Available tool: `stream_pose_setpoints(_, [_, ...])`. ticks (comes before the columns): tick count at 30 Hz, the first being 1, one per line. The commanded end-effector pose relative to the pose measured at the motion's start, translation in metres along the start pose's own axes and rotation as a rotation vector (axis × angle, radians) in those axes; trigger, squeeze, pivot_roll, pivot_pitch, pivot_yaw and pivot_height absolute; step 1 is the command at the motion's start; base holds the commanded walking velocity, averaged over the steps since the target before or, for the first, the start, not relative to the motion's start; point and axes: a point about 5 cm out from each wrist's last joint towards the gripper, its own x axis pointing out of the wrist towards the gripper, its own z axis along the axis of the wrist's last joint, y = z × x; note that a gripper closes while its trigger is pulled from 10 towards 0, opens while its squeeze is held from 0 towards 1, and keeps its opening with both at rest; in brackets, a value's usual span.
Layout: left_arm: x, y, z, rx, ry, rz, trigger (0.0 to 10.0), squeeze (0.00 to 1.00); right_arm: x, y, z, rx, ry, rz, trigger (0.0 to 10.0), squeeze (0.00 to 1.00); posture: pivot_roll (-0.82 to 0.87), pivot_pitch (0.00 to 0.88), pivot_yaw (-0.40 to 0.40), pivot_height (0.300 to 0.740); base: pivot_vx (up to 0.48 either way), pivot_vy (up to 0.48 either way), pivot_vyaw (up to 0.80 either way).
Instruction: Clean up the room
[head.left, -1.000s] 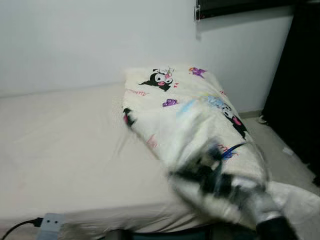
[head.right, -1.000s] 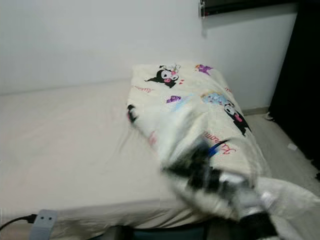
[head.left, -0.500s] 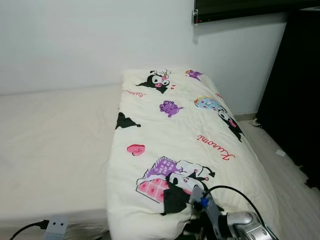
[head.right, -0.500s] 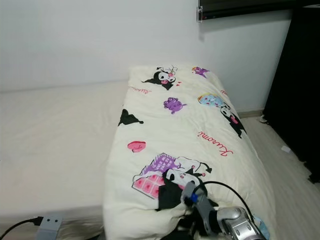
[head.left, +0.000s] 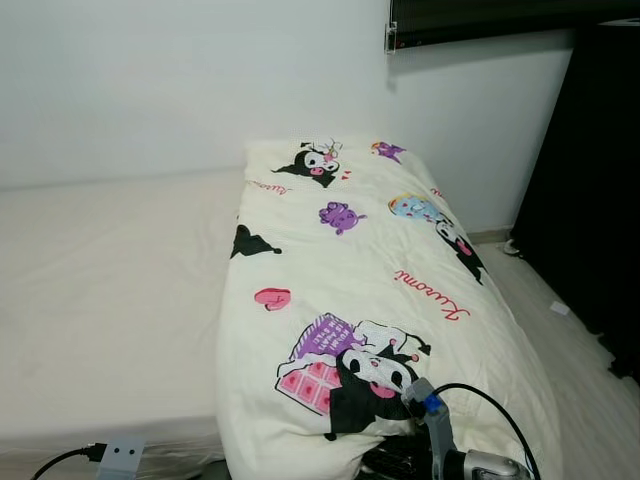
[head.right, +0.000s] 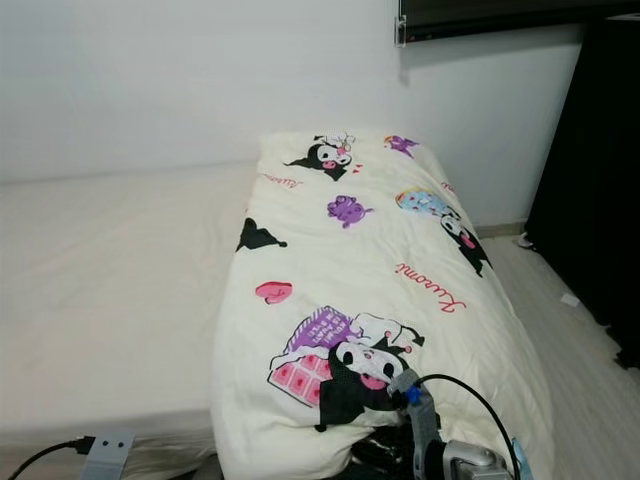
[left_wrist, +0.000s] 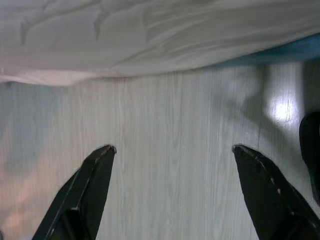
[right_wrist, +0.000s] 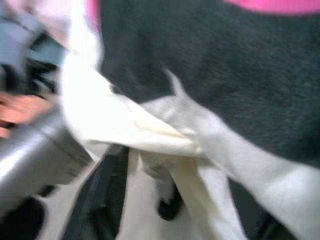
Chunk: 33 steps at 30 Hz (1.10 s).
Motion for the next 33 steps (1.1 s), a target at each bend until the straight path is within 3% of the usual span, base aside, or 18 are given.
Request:
stream_pose_setpoints(1, [-0.001,-0.006,-0.004,0.022,0.019,-0.006,10.0,0.0,-0.001,0.011,0.009,0.027,-0.047,0.13,10.0,1.0,0.0,0.0,0.05,0.538,0.0,0.0,0.0])
stream_pose_setpoints(3, [-0.001,-0.007,-0.003,0.023,0.018,-0.008,10.0,0.0,-0.003,0.015,0.01,0.033,-0.058,0.167,10.0,1.0,0.0,0.0,0.05,0.538,0.0,0.0,0.0])
stream_pose_setpoints(5, [-0.001,-0.01,-0.002,0.027,0.02,-0.013,10.0,0.0,-0.013,0.01,0.03,0.072,-0.209,0.155,10.0,1.0,0.0,0.0,0.046,0.538,0.0,0.0,0.0])
stream_pose_setpoints(6, [-0.001,-0.01,-0.002,0.027,0.02,-0.013,10.0,0.0,-0.013,0.01,0.03,0.072,-0.209,0.155,10.0,1.0,0.0,0.0,0.046,0.538,0.0,0.0,0.0])
stream_pose_setpoints(8, [-0.002,-0.011,-0.002,0.023,0.027,-0.012,10.0,0.0,-0.021,0.003,0.044,0.121,-0.324,0.12,10.0,1.0,0.0,0.0,0.046,0.538,0.0,0.0,0.0])
stream_pose_setpoints(10, [-0.002,-0.012,-0.003,0.008,0.033,-0.017,10.0,0.0,-0.023,-0.003,0.048,0.138,-0.356,0.055,10.0,1.0,-0.01,0.0,0.044,0.538,0.0,0.0,0.0])
stream_pose_setpoints(11, [-0.002,-0.013,-0.004,-0.009,0.041,-0.024,10.0,0.0,-0.025,-0.011,0.052,0.179,-0.401,-0.007,10.0,0.69,-0.01,0.0,0.045,0.538,0.0,0.0,0.0])
stream_pose_setpoints(12, [-0.002,-0.013,-0.004,-0.009,0.041,-0.024,10.0,0.0,-0.025,-0.011,0.052,0.179,-0.401,-0.007,10.0,0.69,-0.01,0.0,0.045,0.538,0.0,0.0,0.0])
stream_pose_setpoints(13, [-0.002,-0.014,-0.005,-0.017,0.045,-0.028,10.0,0.0,-0.027,-0.016,0.054,0.221,-0.442,-0.051,10.0,0.0,-0.01,0.0,0.045,0.538,0.0,0.0,0.0])
stream_pose_setpoints(17, [-0.002,-0.016,-0.006,-0.021,0.055,-0.036,10.0,0.0,-0.03,-0.029,0.052,0.312,-0.535,-0.16,10.0,0.0,-0.01,0.0,0.041,0.552,0.0,0.0,0.0])
stream_pose_setpoints(20, [-0.002,-0.017,-0.006,-0.017,0.062,-0.038,10.0,0.0,-0.029,-0.031,0.047,0.329,-0.553,-0.203,10.0,0.0,0.0,0.0,0.04,0.562,-0.121,0.0,0.0])
stream_pose_setpoints(28, [-0.002,-0.015,-0.005,-0.013,0.068,-0.031,10.0,0.0,-0.024,-0.039,0.022,0.443,-0.531,-0.357,10.0,0.0,0.01,0.0,0.041,0.59,-0.452,0.0,0.0])
stream_pose_setpoints(33, [-0.002,-0.013,-0.006,-0.004,0.068,-0.035,10.0,0.0,-0.023,-0.041,0.009,0.477,-0.51,-0.409,10.0,0.0,0.01,0.0,0.046,0.61,0.0,0.0,0.0])
